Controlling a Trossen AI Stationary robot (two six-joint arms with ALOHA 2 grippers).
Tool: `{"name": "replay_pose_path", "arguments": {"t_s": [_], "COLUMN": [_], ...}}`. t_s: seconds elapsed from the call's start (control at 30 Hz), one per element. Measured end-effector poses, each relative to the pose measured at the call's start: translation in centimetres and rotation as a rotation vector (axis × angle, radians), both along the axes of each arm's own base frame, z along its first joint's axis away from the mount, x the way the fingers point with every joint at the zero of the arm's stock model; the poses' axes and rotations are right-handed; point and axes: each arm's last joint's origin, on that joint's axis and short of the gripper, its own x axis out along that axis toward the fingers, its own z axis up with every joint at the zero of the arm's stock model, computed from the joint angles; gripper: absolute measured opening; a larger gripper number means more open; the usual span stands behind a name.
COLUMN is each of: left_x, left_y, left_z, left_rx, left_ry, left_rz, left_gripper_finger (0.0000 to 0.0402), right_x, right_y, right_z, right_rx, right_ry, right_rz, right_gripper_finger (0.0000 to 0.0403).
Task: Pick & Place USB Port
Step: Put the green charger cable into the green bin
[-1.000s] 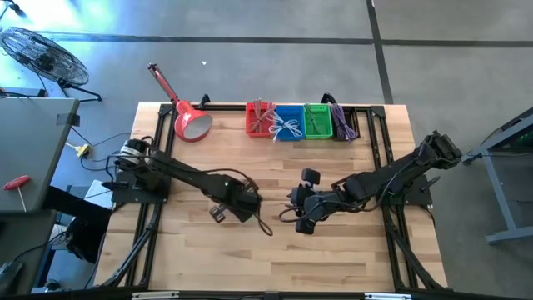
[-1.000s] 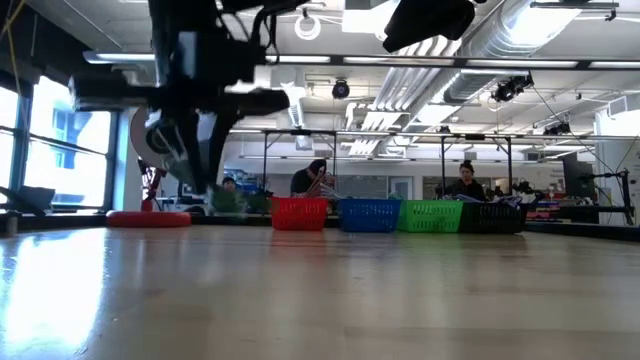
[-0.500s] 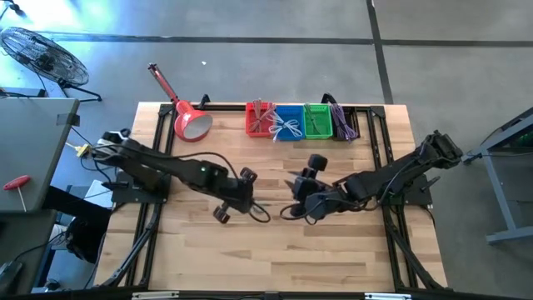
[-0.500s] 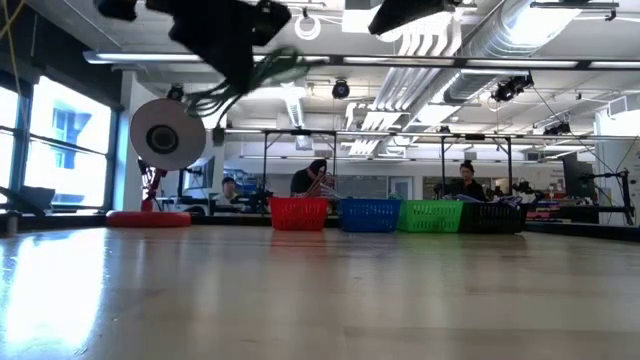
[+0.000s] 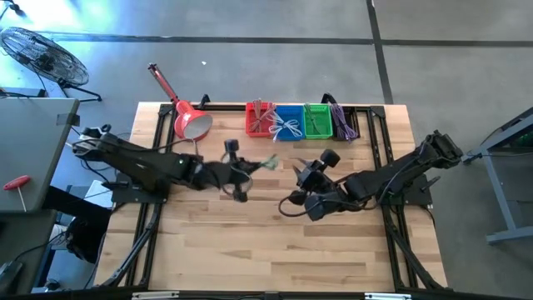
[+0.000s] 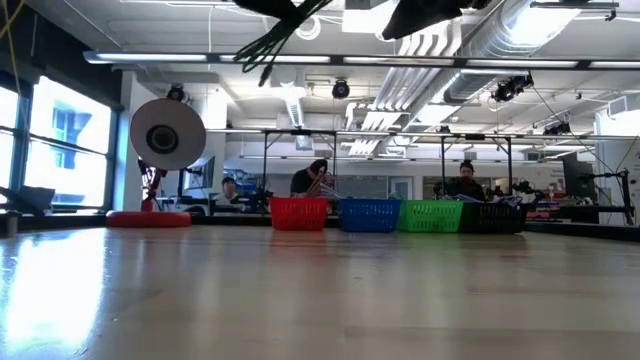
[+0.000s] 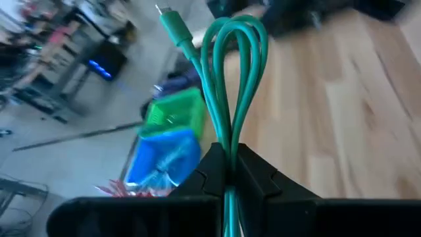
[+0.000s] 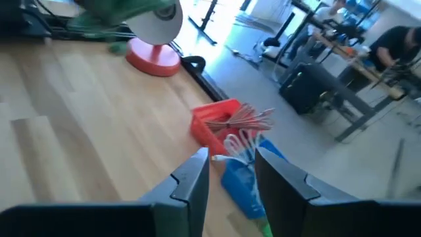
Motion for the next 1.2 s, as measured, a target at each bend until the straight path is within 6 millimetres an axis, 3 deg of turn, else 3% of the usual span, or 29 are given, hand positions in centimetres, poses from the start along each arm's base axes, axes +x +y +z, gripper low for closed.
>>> {"name": "replay_pose_path", "arguments": {"t_s": [0.1,0.27,0.5,0.67,0.83,1.2], "left_x": [-0.6,-1.3,-1.6,-1.8,-1.8,-1.5], "left_y": [0.9,2.0,3.0,3.0,2.9,2.7], "left_z": [0.0,-0.3,-1.9,-2.7,-3.0,-3.5], "left_rx": [-0.046,-0.169,-0.278,-0.294,-0.298,-0.316], "left_ry": [-0.106,-0.293,-0.4,-0.399,-0.389,-0.36], "left_rz": [-0.022,-0.216,-0.448,-0.483,-0.505,-0.558], "left_gripper_finger": [0.0008,0.0008,0.0008,0.0008,0.0008,0.0008], "right_x": [0.2,0.9,2.3,2.5,2.7,3.7], "right_y": [0.1,0.6,1.7,1.9,1.5,-0.3], "right_z": [0.1,0.6,2.0,2.5,2.5,2.9], "right_rx": [0.031,0.046,0.086,0.085,0.099,0.184], "right_ry": [-0.012,-0.005,-0.045,-0.085,-0.081,-0.147], "right_rz": [0.021,0.137,0.447,0.49,0.505,0.568], "right_gripper_finger": [0.0101,0.0074,0.0055,0.0056,0.009,0.0211]}}
